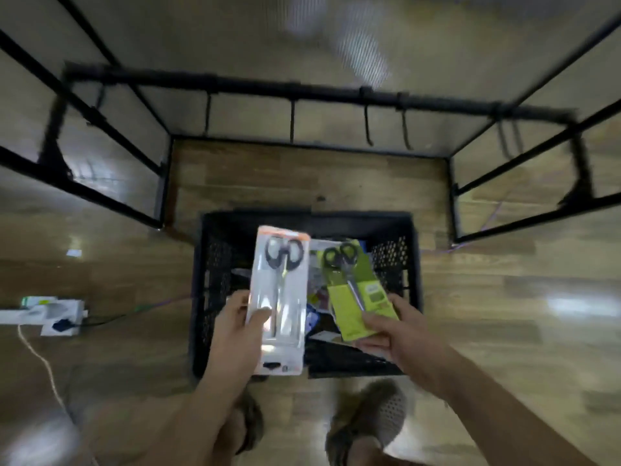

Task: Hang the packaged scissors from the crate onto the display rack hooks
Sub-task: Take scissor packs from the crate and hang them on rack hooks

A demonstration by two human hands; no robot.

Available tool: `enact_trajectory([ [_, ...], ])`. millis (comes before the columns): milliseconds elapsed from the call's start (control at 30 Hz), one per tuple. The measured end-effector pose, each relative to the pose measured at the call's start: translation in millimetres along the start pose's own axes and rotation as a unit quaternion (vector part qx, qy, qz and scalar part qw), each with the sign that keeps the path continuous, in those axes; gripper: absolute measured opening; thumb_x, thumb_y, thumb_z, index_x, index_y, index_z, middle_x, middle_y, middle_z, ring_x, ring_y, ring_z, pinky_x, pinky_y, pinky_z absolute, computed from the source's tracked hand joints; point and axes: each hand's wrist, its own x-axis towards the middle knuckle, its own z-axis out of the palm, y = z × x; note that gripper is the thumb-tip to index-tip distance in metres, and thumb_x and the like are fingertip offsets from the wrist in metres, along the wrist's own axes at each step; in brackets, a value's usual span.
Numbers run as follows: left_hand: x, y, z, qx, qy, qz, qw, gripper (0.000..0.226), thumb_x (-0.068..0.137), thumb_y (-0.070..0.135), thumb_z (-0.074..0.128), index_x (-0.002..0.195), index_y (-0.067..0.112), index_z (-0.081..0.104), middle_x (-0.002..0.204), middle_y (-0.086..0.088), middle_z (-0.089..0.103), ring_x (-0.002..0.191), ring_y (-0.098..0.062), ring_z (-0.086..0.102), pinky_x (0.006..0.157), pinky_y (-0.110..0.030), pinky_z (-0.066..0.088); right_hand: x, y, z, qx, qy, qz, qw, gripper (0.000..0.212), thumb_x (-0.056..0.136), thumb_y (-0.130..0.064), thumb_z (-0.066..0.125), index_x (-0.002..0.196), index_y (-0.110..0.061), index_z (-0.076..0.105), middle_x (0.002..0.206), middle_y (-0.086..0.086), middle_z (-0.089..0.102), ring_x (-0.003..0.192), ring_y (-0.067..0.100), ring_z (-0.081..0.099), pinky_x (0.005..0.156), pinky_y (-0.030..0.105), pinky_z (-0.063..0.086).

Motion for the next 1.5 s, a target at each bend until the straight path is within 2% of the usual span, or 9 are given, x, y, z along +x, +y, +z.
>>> enact_trajectory([
  [133, -105.2, 120.7, -74.1, -0.037, 0.018, 0.034, 0.999, 0.018, 0.098, 0.002, 0.056, 0.093, 0.017, 0.065, 0.063, 0.011, 0.064, 0.058, -0.009, 0.056, 0.053, -0.022, 0.043, -151.4, -72.9, 19.7, -0.015, -0.025, -0.032, 0.999, 0.036, 0.092, 0.01, 0.06, 0.121, -0.012, 0.061, 0.114, 0.019, 0.074, 0.103, 0.039, 0.073, 0.076, 0.041, 0.063],
  [300, -255.1, 273.7, -176.4, -0.059, 0.013, 0.124, 0.99, 0.018, 0.099, -0.002, 0.056, 0.083, 0.007, 0.058, 0.052, 0.01, 0.05, 0.045, -0.005, 0.044, 0.044, -0.016, 0.035, -330.7, -162.4, 79.1, -0.016, 0.054, -0.086, 0.995, 0.038, 0.078, 0.02, 0.057, 0.11, 0.002, 0.067, 0.094, 0.019, 0.076, 0.087, 0.035, 0.072, 0.075, 0.041, 0.06],
  [433, -324.6, 359.8, -234.9, -0.106, 0.001, 0.225, 0.969, 0.023, 0.098, 0.001, 0.061, 0.085, 0.018, 0.068, 0.06, 0.002, 0.056, 0.05, -0.01, 0.048, 0.051, -0.025, 0.036, -446.5, -220.8, 130.7, -0.015, 0.057, -0.224, 0.973, 0.026, 0.082, 0.013, 0.063, 0.074, -0.008, 0.077, 0.064, 0.003, 0.072, 0.055, 0.0, 0.065, 0.096, 0.033, 0.055],
  [500, -351.8, 398.4, -253.8, -0.156, 0.008, 0.273, 0.949, 0.028, 0.096, -0.002, 0.059, 0.086, 0.021, 0.071, 0.06, 0.006, 0.063, 0.051, -0.007, 0.055, 0.049, -0.021, 0.041, -495.5, -241.2, 149.3, -0.014, 0.038, -0.294, 0.955, 0.044, 0.089, 0.02, 0.051, 0.075, -0.012, 0.079, 0.068, 0.002, 0.073, 0.054, -0.003, 0.064, 0.068, 0.018, 0.056],
  [600, -395.6, 439.3, -273.7, -0.184, 0.025, 0.343, 0.921, 0.041, 0.097, -0.002, 0.058, 0.078, 0.031, 0.071, 0.059, 0.003, 0.052, 0.052, -0.012, 0.047, 0.047, -0.022, 0.036, -555.6, -268.0, 169.6, -0.001, 0.008, -0.357, 0.934, 0.046, 0.09, 0.019, 0.048, 0.081, -0.012, 0.08, 0.071, 0.007, 0.074, 0.057, 0.006, 0.067, 0.054, 0.021, 0.053],
  [700, -435.2, 452.8, -286.8, -0.209, 0.052, 0.379, 0.9, 0.041, 0.1, 0.002, 0.057, 0.067, 0.026, 0.065, 0.053, 0.006, 0.042, 0.047, -0.005, 0.04, 0.044, -0.017, 0.032, -596.0, -282.3, 169.5, 0.002, -0.018, -0.404, 0.915, 0.036, 0.097, 0.014, 0.046, 0.099, -0.009, 0.074, 0.068, 0.003, 0.074, 0.054, 0.007, 0.067, 0.046, 0.017, 0.049],
  [933, -494.5, 441.3, -294.4, -0.212, 0.089, 0.42, 0.878, 0.02, 0.099, 0.006, 0.06, 0.081, 0.012, 0.067, 0.051, 0.005, 0.04, 0.044, -0.007, 0.038, 0.04, -0.015, 0.031, -650.4, -274.7, 153.1, -0.016, -0.034, -0.488, 0.872, 0.045, 0.095, 0.009, 0.053, 0.086, -0.025, 0.08, 0.083, 0.012, 0.074, 0.071, 0.02, 0.069, 0.06, 0.027, 0.053],
  [1167, -499.3, 431.6, -296.0, -0.218, 0.062, 0.429, 0.875, 0.021, 0.098, 0.009, 0.063, 0.085, 0.023, 0.071, 0.078, -0.027, 0.056, 0.072, -0.029, 0.047, 0.061, -0.04, 0.034, -657.7, -255.2, 165.2, 0.032, -0.068, -0.498, 0.864, 0.024, 0.092, -0.014, 0.061, 0.113, -0.012, 0.073, 0.099, 0.014, 0.078, 0.087, 0.031, 0.077, 0.063, 0.032, 0.062],
  [1500, -443.4, 444.9, -387.3, -0.25, 0.077, 0.422, 0.868, 0.029, 0.098, 0.004, 0.062, 0.077, 0.022, 0.071, 0.059, 0.001, 0.041, 0.051, -0.009, 0.04, 0.044, -0.02, 0.03, -638.2, -287.2, 258.0, -0.014, -0.082, -0.538, 0.839, 0.021, 0.086, -0.02, 0.067, 0.104, -0.018, 0.077, 0.098, 0.012, 0.078, 0.088, 0.027, 0.076, 0.068, 0.032, 0.061],
])
